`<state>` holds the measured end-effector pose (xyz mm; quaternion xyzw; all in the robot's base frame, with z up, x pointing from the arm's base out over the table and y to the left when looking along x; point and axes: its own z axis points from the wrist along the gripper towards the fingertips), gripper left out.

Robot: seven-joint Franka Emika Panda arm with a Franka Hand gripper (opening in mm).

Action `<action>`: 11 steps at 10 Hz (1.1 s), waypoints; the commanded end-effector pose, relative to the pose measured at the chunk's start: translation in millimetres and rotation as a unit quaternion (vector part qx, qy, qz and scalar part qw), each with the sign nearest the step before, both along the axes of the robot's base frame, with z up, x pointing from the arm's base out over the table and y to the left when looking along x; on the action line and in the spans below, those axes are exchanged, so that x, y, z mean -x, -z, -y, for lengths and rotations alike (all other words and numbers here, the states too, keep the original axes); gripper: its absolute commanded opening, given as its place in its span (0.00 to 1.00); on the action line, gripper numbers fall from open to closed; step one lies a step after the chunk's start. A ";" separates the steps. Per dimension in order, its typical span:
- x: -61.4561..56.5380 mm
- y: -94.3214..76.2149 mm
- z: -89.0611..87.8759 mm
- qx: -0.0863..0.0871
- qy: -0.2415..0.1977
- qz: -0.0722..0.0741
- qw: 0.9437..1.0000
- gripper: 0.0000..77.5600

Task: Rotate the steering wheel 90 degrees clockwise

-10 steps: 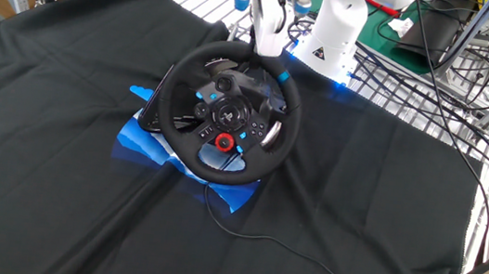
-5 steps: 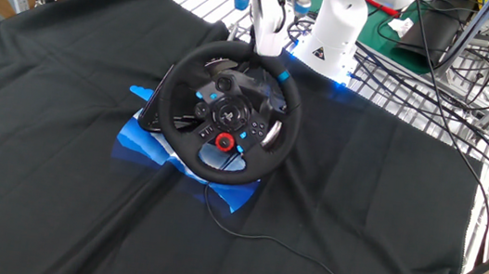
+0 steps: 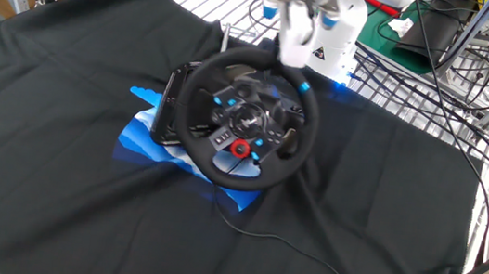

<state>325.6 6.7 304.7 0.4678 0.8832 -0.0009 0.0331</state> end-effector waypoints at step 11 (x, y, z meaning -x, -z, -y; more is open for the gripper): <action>0.2 7.3 -31.4 0.025 0.060 0.038 0.997 0.01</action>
